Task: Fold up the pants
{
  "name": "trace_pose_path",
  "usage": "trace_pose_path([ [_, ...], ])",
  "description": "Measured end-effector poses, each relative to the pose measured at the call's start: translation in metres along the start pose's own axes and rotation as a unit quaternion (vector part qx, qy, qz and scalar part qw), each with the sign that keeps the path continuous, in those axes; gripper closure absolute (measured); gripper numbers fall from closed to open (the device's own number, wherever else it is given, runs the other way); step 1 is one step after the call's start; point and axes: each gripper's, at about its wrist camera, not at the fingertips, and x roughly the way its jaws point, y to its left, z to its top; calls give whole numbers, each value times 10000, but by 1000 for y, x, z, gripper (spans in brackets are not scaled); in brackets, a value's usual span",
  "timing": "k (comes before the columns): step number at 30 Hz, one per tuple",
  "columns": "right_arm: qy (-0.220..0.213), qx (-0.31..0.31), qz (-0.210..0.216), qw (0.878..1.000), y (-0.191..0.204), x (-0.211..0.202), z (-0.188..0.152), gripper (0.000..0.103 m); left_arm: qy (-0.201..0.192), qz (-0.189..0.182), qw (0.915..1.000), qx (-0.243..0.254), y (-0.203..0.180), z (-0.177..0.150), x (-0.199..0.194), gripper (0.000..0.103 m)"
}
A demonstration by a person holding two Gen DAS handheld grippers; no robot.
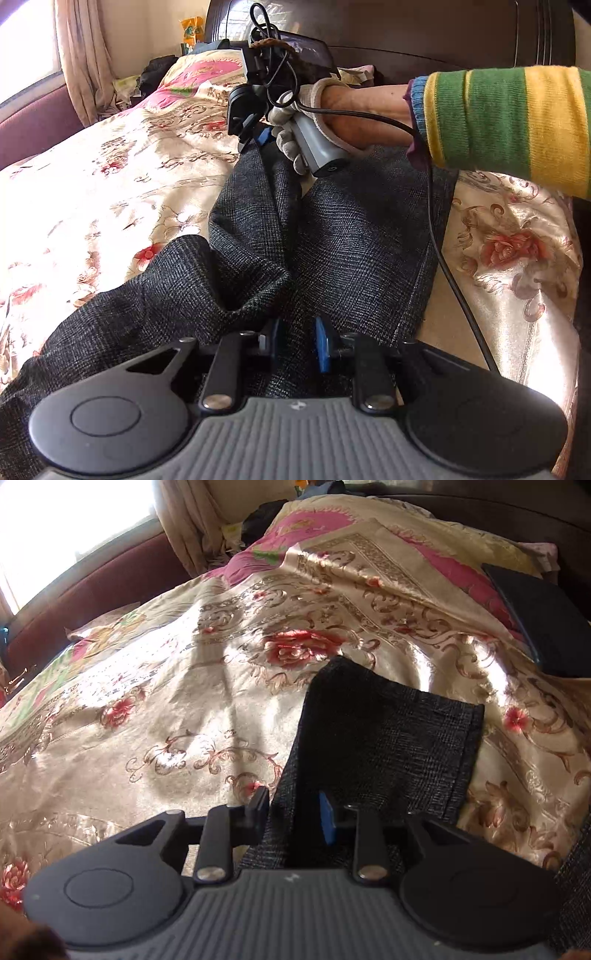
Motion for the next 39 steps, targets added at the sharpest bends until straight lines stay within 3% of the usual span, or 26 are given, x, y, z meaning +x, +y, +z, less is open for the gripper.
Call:
trace_pose_path([
  [1,75,-52,39,10000,1,4,-1,100,15,20,10000,16,0,0,0,67],
  [5,-205,-13,402,9990,-4,-25,4,100,18,50,10000,33,1,3,-2,67],
  [12,-1300,497,1054,9846,-68,-176,6,100,-208,52,9994,256,-13,18,-13,67],
  [17,-1834,828,487,9783,-130,-252,-34,100,-190,-71,9982,569,-35,21,-15,63],
  [21,-1481,1068,-85,9832,-171,-238,-74,98,113,-29,9954,948,-54,14,-6,60],
  [26,-973,1366,236,9856,-194,-206,-99,88,283,26,9932,1130,-64,13,2,58],
  [28,-984,1585,408,9816,-202,-201,-100,60,306,-26,9935,1093,-65,18,6,58],
  [29,-1020,1712,524,9785,-206,-198,-98,57,311,-33,9935,1095,-66,19,8,58],
  [34,-1289,2532,1141,9520,-232,-185,-79,60,311,-48,9923,1199,-72,24,12,57],
  [35,-1289,2797,1257,9431,-238,-180,-72,68,315,-48,9920,1218,-73,24,12,57],
  [36,-1308,2932,1407,9366,-242,-178,-65,82,322,-48,9918,1234,-73,25,12,57],
  [39,-1474,3042,1660,9264,-241,-187,-46,97,308,-48,9914,1268,-74,27,13,56],
])
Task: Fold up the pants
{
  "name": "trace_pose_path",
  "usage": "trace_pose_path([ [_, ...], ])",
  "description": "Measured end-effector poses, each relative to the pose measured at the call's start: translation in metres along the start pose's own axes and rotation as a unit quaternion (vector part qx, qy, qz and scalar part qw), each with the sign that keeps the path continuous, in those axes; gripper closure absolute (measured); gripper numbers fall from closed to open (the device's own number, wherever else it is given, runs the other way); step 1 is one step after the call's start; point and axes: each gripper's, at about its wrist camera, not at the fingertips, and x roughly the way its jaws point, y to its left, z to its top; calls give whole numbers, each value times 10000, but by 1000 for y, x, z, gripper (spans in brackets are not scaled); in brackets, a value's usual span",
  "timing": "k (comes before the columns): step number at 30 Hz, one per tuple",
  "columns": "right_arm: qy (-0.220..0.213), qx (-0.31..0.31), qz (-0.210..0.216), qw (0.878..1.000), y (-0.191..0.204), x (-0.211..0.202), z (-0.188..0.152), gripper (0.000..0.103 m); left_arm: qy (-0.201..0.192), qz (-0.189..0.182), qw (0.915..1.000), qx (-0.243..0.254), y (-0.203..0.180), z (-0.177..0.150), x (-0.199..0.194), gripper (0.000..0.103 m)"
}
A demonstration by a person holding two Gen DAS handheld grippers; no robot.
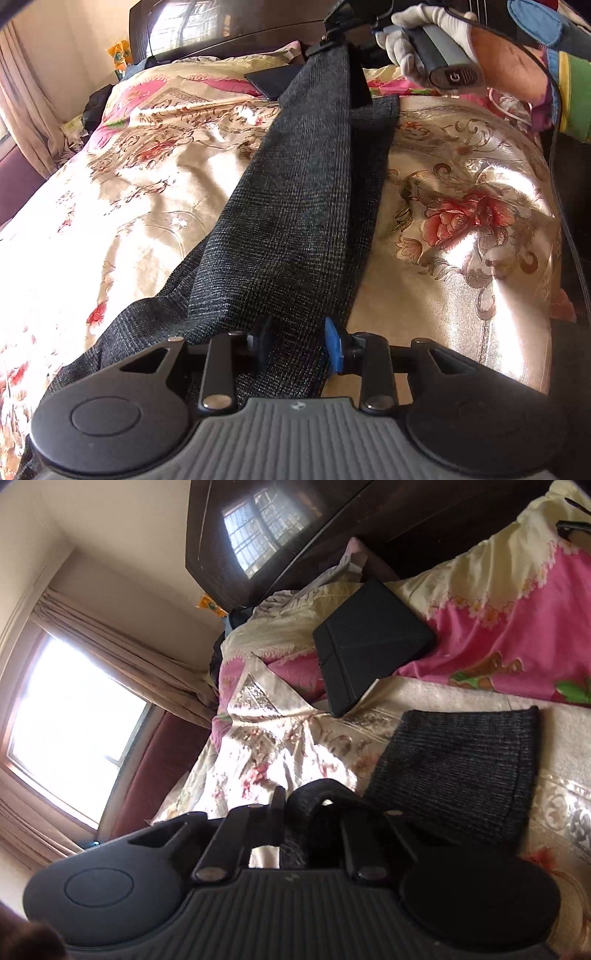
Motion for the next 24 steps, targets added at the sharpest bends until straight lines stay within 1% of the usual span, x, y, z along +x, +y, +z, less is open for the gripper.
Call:
trace_pose_path([
  [1,-124,-122,173,9997,10,-7,3,97,-16,-5,10000,-11,0,1,0,55],
  [3,-550,-526,519,9957,28,-27,3,97,-20,-19,10000,-25,0,0,1,54],
  [4,-813,-756,616,9919,35,-39,1,96,-7,-12,10000,-18,0,0,3,53],
  [5,-983,-877,623,9893,35,-47,-2,95,20,-10,10000,-6,-1,-1,5,53],
  [6,-1003,-918,533,9893,31,-50,-5,92,45,-12,10000,-2,-1,-2,6,53],
  [7,-866,-938,359,9912,22,-47,-8,86,65,-28,10000,1,-1,-3,7,53],
  [8,-622,-908,25,9939,8,-41,-10,65,76,-49,10000,12,-2,-4,7,53],
  [9,-424,-801,-363,9952,-7,-34,-14,61,77,-51,10000,32,-3,-4,6,53],
  [10,-253,-649,-638,9955,-23,-29,-17,62,77,-51,9999,63,-4,-5,5,52],
  [12,-120,-299,-837,9960,-48,-24,-21,62,95,-63,9999,93,-4,-5,4,52],
  [14,-157,-127,-942,9953,-61,-21,-22,62,128,-47,9998,114,-3,-6,5,51],
  [15,-168,-156,-1013,9946,-63,-20,-21,62,140,-43,9998,99,-2,-6,6,50],
  [17,-233,-324,-1219,9917,-63,-17,-20,72,149,-57,9999,32,0,-7,6,49],
  [18,-234,-390,-1346,9899,-62,-16,-19,93,153,-62,9999,20,1,-7,5,48],
  [19,-236,-427,-1463,9880,-60,-14,-17,98,157,-58,9999,27,1,-8,5,48],
  [22,-297,-633,-1364,9882,-51,-15,-9,99,162,-53,9998,60,0,-10,4,48],
  [24,-474,-870,-1109,9889,-41,-20,-9,99,163,-50,9998,51,0,-12,4,48],
])
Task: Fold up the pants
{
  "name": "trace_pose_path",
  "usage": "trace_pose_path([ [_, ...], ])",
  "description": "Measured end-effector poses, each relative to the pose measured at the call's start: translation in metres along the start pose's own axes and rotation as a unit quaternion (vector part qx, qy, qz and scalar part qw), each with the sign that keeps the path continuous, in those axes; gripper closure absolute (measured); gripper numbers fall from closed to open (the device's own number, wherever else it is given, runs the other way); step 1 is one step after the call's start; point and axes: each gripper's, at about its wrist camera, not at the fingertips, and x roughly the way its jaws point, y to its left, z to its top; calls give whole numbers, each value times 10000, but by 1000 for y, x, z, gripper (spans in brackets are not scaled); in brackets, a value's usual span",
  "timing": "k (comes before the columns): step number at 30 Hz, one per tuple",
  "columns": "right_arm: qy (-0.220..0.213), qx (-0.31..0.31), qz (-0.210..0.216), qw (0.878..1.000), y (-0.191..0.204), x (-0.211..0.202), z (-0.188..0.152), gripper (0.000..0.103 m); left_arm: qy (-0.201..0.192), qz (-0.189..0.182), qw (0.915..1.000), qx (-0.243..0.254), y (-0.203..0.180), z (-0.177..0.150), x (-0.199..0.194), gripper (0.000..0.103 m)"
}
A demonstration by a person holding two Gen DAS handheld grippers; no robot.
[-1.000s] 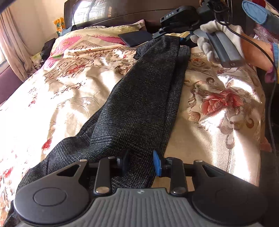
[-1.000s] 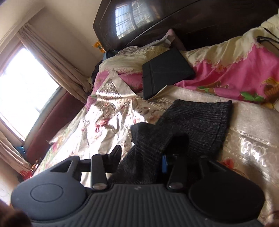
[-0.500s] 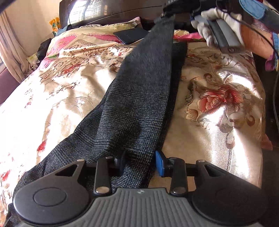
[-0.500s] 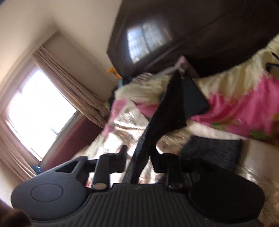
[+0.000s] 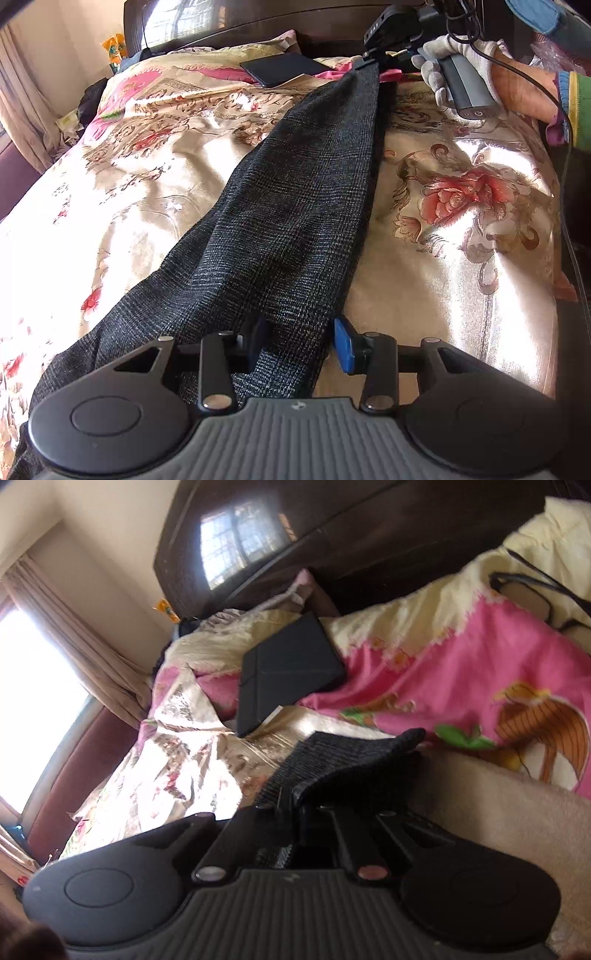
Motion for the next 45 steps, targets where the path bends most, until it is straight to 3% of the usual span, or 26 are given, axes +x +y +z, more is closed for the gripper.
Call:
trace_pose_path([
  [4,-222,-156,444,9986,11,-5,1,98,11,7,10000,-60,1,-1,0,46],
  [9,373,73,-729,9966,-11,22,-2,94,4,26,10000,-92,4,-6,-5,46],
  [12,336,482,-663,9961,-32,13,-5,94,47,25,9999,-120,6,-14,-10,46],
  [16,318,-357,-1042,9934,-12,-7,-10,89,40,15,9996,-289,13,-27,-21,46],
  [19,-37,-1224,-1258,9845,18,-37,-20,89,-56,31,9988,-481,20,-32,-31,45],
  [21,-42,-1797,-1026,9783,46,-49,-33,89,-142,89,9984,-544,24,-34,-37,45],
  [23,447,-2340,-280,9708,79,-49,-50,89,-213,119,9981,-562,29,-35,-44,45],
  [24,786,-2675,115,9603,98,-45,-63,89,-254,150,9981,-539,32,-36,-47,44],
  [26,1367,-3361,909,9274,138,-34,-93,89,-310,376,9978,-439,40,-37,-51,44],
  [28,1906,-4123,1513,8779,175,-16,-127,78,-308,610,9965,-475,51,-38,-53,44],
  [32,2451,-5259,1785,7947,217,14,-182,78,-368,621,9928,-957,71,-50,-56,44],
  [35,2540,-5935,1634,7460,225,28,-212,78,-367,487,9917,-1135,70,-59,-51,44],
  [38,2736,-6325,1666,7052,226,35,-222,78,-339,362,9922,-1143,66,-67,-46,44],
  [39,2803,-6366,1705,6979,228,36,-219,76,-340,334,9922,-1154,65,-70,-45,44],
  [42,3144,-6284,1703,6908,233,49,-208,66,-346,248,9912,-1252,67,-74,-42,44],
  [45,3597,-6318,1779,6631,240,60,-204,69,-375,198,9896,-1377,71,-75,-39,44],
])
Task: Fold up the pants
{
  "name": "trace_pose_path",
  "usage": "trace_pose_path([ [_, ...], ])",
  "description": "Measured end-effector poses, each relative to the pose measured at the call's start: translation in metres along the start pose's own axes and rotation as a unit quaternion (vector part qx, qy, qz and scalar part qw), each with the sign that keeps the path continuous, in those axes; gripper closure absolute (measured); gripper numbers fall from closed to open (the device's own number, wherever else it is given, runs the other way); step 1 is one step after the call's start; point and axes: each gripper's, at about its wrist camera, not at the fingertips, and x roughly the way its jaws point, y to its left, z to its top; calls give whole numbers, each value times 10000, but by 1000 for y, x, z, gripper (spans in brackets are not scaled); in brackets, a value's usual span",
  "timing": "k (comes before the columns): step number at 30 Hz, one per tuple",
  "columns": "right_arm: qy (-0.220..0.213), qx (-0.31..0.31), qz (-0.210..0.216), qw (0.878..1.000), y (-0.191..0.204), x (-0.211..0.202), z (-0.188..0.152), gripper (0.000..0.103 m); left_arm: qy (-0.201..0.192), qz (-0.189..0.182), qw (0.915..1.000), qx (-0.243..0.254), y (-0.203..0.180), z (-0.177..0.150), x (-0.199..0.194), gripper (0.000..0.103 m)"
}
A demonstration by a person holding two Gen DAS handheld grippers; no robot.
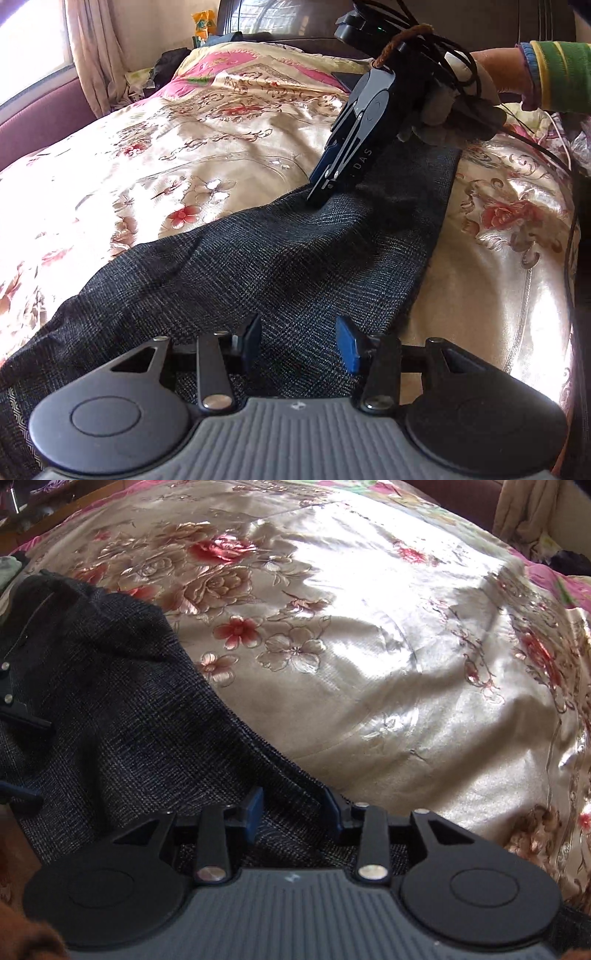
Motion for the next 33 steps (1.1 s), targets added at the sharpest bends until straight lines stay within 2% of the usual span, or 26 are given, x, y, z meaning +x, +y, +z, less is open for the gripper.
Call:
trace_pose_path([
  [2,129,-52,106,9998,-2,2,5,73,-4,-22,10000,-77,3,0,3,44],
  [5,266,-209,99,9994,1,7,12,87,7,-40,9999,-168,5,-1,6,44],
  [9,332,-383,2,9987,8,5,17,97,-21,-60,9998,-181,5,-1,6,44],
  [15,547,-1085,-11,9926,18,11,25,92,-56,-104,9996,-256,7,-2,7,44],
  [20,548,-1281,130,9902,17,16,34,92,-94,-177,9991,-384,10,-5,8,44],
  [23,643,-1859,48,9805,31,23,34,92,-107,-197,9990,-381,10,-5,9,44],
  [26,858,-1791,311,9796,29,22,41,88,-148,-225,9988,-411,11,-6,8,43],
  [29,941,-1951,284,9758,33,24,42,87,-191,-237,9985,-446,11,-8,8,43],
  [33,1074,-1815,410,9767,27,30,49,88,-235,-267,9982,-479,12,-9,7,43],
])
